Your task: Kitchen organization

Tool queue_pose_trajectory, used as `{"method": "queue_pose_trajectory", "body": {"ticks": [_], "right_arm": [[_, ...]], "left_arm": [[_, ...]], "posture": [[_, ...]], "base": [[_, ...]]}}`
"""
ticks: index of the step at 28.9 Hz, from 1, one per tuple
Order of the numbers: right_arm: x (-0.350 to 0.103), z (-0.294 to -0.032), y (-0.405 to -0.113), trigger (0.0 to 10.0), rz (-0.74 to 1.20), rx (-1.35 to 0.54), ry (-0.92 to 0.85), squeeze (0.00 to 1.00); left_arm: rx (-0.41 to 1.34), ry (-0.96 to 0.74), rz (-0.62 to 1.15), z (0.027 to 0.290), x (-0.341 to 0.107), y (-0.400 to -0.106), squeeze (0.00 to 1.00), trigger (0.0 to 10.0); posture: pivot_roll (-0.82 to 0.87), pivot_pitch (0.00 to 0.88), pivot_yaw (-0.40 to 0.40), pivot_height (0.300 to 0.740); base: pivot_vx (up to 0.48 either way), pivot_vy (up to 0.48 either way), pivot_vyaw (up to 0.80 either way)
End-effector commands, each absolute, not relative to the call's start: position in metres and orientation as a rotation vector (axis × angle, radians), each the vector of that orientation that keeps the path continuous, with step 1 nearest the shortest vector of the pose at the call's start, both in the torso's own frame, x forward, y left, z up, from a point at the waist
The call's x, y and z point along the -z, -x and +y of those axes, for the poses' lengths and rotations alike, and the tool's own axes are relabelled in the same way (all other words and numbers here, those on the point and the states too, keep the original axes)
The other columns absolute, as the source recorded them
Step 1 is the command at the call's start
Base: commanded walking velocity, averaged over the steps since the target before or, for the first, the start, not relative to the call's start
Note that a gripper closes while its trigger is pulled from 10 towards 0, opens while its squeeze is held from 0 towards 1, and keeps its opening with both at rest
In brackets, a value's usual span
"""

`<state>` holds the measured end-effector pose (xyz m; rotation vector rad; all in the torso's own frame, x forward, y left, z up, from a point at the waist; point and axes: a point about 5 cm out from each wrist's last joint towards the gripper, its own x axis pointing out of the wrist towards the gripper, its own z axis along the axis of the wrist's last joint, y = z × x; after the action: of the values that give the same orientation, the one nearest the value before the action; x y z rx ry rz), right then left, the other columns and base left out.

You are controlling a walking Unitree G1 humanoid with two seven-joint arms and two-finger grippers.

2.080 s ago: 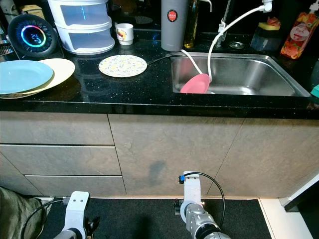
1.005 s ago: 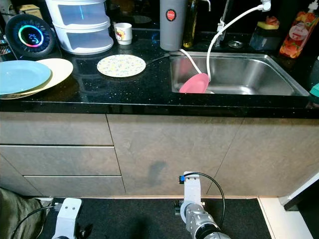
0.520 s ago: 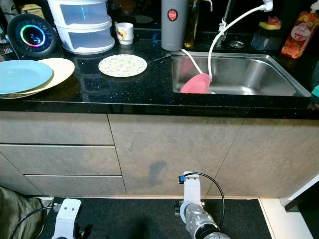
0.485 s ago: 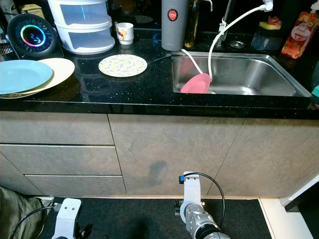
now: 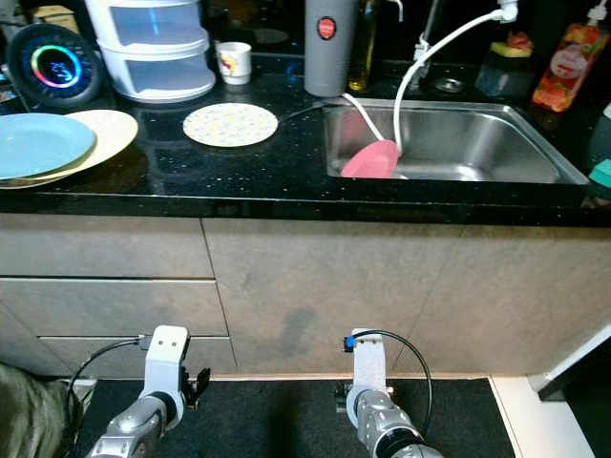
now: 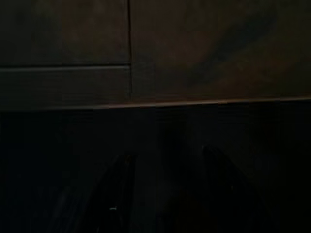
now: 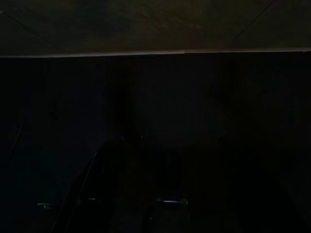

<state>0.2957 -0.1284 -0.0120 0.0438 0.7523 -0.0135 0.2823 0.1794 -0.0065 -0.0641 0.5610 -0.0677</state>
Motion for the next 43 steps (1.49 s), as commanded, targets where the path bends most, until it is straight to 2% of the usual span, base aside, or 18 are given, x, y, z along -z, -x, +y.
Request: {"method": "queue_pose_trajectory", "body": {"ticks": [1,8,43], "right_arm": [[0.018,-0.129,-0.289,10.0,0.787,0.021,-0.044,0.00],[0.018,-0.128,-0.289,10.0,0.785,0.000,-0.022,0.00],[0.019,-0.127,-0.289,10.0,0.792,-0.005,-0.030,0.00]], "left_arm": [[0.049,0.107,0.603,0.176,0.014,-0.278,0.00,10.0],[0.004,0.152,0.627,0.174,0.019,-0.274,0.00,10.0],[0.046,0.122,0.660,0.168,0.024,-0.271,0.00,10.0]], "posture": [[0.01,0.141,-0.034,0.740],[0.01,0.144,-0.046,0.740],[0.01,0.149,-0.037,0.740]], "base": [[0.000,0.000,0.00],[0.000,0.000,0.00],[0.000,0.000,0.00]]}}
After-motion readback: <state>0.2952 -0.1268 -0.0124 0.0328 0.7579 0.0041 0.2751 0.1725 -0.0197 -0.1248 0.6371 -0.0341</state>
